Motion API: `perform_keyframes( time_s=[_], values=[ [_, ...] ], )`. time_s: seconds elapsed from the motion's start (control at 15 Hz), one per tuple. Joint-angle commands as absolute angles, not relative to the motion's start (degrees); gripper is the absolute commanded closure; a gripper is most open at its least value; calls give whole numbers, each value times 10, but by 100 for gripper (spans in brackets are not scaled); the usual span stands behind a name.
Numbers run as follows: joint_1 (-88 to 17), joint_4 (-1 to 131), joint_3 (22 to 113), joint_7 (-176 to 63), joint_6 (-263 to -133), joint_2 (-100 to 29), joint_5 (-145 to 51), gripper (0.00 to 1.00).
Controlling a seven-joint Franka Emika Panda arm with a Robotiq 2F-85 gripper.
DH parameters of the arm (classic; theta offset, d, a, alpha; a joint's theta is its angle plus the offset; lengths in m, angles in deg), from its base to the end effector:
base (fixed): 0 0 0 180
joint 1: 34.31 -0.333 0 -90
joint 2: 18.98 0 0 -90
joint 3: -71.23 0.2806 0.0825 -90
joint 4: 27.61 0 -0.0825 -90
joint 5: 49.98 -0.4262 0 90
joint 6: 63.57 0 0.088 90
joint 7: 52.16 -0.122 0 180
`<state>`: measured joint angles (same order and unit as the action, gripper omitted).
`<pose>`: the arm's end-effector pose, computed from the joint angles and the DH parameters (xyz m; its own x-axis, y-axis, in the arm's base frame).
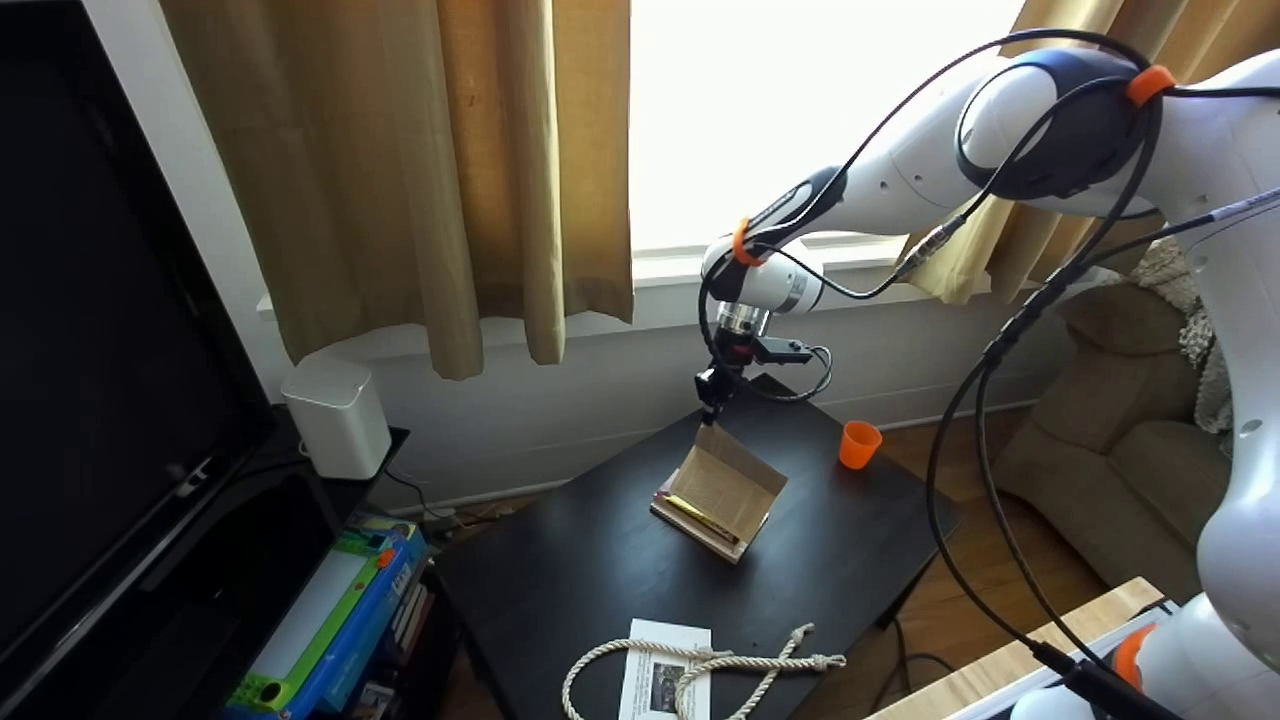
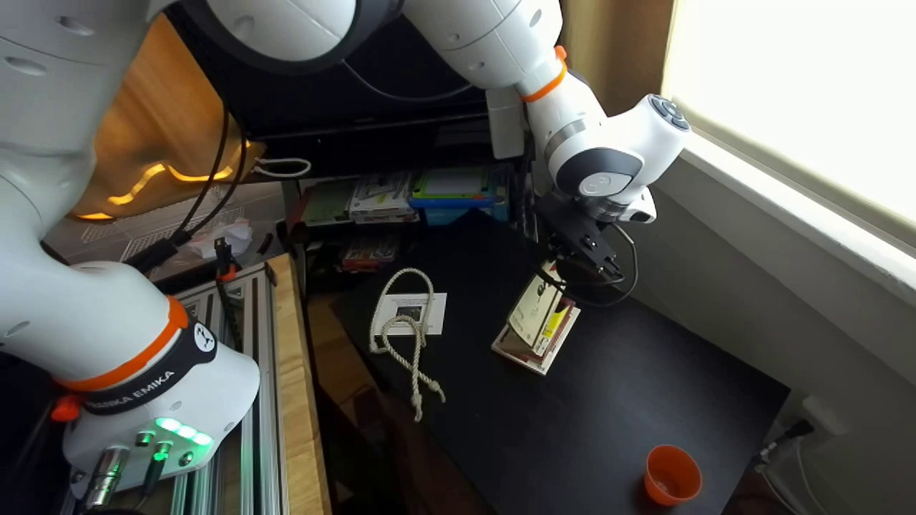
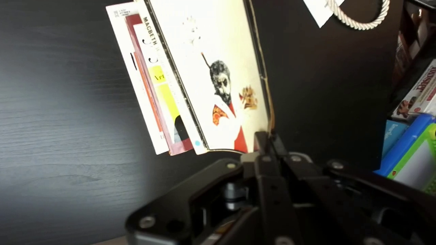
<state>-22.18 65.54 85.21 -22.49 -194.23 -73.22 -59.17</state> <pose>0.6333 0.0317 -0.0096 0.9223 0.3683 -0.1167 0.2989 -0.8716 -0.3885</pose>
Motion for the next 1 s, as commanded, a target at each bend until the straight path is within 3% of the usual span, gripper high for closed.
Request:
perform_keyframes(
  time_s=[0.0,0.93],
  values=[
    [-222,633,852,-219,-1939,-762,-603,100],
    [-220,583,863,-277,-2051,-833,-640,100]
  ],
)
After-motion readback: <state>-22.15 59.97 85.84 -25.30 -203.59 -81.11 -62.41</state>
